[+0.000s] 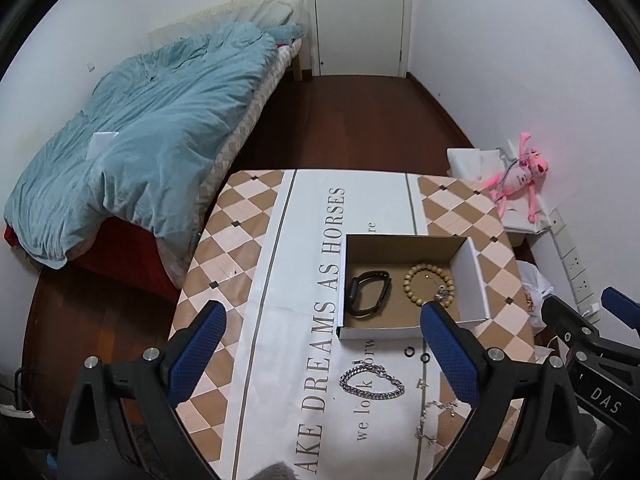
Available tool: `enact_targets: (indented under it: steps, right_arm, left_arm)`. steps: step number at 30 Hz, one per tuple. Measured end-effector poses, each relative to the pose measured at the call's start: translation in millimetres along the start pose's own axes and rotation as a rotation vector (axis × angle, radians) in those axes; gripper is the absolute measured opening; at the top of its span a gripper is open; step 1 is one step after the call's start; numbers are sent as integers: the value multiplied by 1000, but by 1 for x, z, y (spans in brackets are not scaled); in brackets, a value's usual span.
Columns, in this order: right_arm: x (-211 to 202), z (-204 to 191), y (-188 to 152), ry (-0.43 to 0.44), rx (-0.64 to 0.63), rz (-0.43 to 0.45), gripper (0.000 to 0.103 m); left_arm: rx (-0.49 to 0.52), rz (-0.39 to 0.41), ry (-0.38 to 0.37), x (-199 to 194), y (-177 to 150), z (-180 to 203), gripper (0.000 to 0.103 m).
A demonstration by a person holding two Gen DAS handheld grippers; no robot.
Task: Organize jewelry
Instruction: 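Lift both tools away from the box, then grasp the silver chain bracelet with left tool while right tool grasps silver charm necklace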
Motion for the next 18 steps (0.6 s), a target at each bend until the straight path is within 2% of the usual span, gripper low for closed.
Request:
enact_targets:
  steps: [3, 7, 10, 16, 17, 18]
  right_arm:
    - [-9, 4, -5, 24, 23, 4, 96]
    - [-2, 10, -24, 35, 39, -35, 96]
    - [23, 13, -53, 39, 44, -106, 96]
    - [86, 7, -119, 95, 75, -283, 95]
    - [93, 5, -127, 94, 80, -293, 94]
    - [102, 3, -135, 93, 86, -302, 88]
  left_arm:
    - [-6, -1, 21, -7, -3, -1, 99]
    - [-19, 3, 21, -3, -18, -4, 99]
    - [-24, -17, 34, 10, -38, -6, 99]
    - [-5, -136, 65, 59, -93, -13, 99]
    - [-6, -151, 69, 64, -100, -15, 99]
    - [-7, -168, 78, 71, -107, -18, 99]
Point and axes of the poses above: each gripper's, at about its wrist camera, not at the fingertips, and x roughly the way its jaws point, z to its right, y to its top, the point moved 4 cm from there along x, roughly the way its jaws point, and after that the axes turned 1 degree about -z, right-handed, at the moved point
